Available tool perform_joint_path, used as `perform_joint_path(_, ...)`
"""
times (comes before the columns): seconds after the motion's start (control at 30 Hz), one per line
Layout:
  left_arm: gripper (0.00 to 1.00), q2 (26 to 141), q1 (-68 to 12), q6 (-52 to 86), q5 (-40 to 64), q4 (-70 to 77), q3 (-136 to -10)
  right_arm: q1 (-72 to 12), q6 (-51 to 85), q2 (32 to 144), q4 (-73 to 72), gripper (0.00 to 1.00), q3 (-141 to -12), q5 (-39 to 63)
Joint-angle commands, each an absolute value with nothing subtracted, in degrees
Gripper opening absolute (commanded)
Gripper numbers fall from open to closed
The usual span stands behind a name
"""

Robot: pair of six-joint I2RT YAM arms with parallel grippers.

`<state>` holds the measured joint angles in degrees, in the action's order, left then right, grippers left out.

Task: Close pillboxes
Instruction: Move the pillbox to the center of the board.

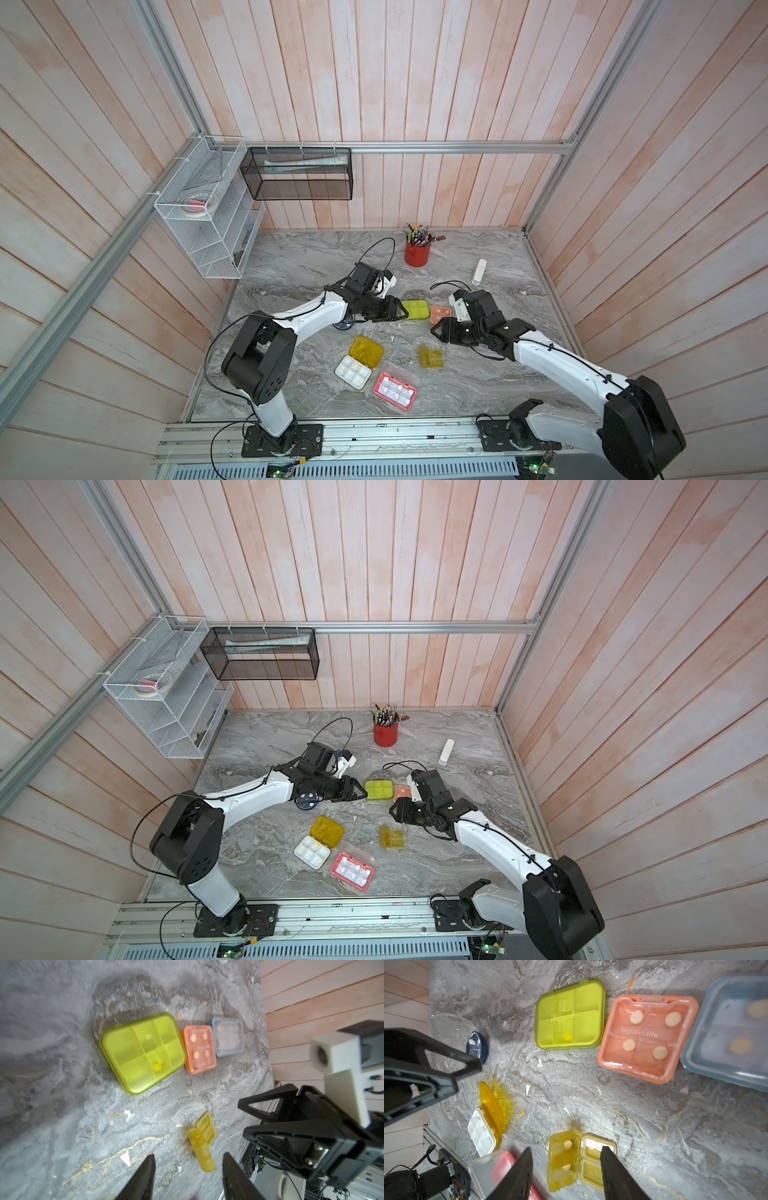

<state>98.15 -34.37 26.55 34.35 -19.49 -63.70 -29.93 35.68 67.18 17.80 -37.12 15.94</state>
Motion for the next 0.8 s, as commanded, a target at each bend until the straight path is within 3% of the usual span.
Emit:
perform_joint_path(0.0,0.54,96.8,-37.3,25.9,32.5,-20.7,-62.9,-30.1,37.0,65.2,20.4,0.55,-35.4,14.0)
perform_joint_path(0.2,0.54,94.3,-40.5,28.1,31.5,-19.1,-60.4,-30.1,38.7,62.9,19.7,0.55,-32.3,15.0)
perform_joint_path(0.33,0.55,87.7,-39.6,27.6,24.3,-21.4,-59.1,-30.1,39.5,61.8,19.0,0.55,-31.0,15.6)
perform_joint_path(0.6,0.65,69.2,-25.1,30.4,10.0,-27.5,-52.0,-30.1,39.8,62.2,16.5,0.55,-30.8,16.2)
perform_joint_path(0.77,0.69,63.7,-15.9,30.4,10.3,-28.4,-46.0,-30.2,39.1,66.1,14.3,0.55,-33.4,17.8)
